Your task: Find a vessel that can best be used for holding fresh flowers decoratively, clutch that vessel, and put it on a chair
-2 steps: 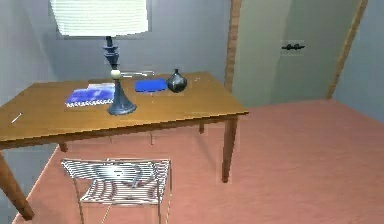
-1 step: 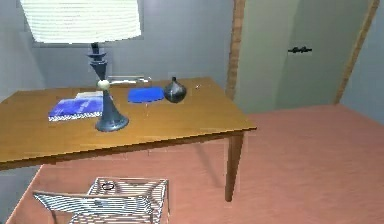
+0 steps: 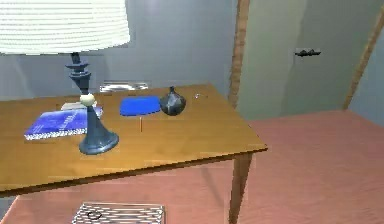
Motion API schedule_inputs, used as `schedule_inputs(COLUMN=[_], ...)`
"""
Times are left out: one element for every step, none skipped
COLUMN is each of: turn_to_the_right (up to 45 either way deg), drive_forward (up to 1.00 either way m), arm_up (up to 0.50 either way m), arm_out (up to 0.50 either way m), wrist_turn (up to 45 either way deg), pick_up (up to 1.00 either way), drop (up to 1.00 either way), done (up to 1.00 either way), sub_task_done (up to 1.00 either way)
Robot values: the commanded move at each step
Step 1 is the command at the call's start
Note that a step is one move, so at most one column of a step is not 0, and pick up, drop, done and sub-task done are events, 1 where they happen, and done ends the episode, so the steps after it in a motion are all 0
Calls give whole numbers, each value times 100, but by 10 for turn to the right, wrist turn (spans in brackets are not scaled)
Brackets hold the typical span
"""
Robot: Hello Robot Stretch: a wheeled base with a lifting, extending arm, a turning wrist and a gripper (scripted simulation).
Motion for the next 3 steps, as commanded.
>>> schedule_inputs(turn_to_the_right=[-450, -450, -450], drive_forward=[0, 0, 0], arm_up=[0, 0, 0], arm_out=[0, 0, 0], wrist_turn=[0, 0, 0], pick_up=[0, 0, 0], drop=[0, 0, 0], done=[0, 0, 0], sub_task_done=[0, 0, 0])
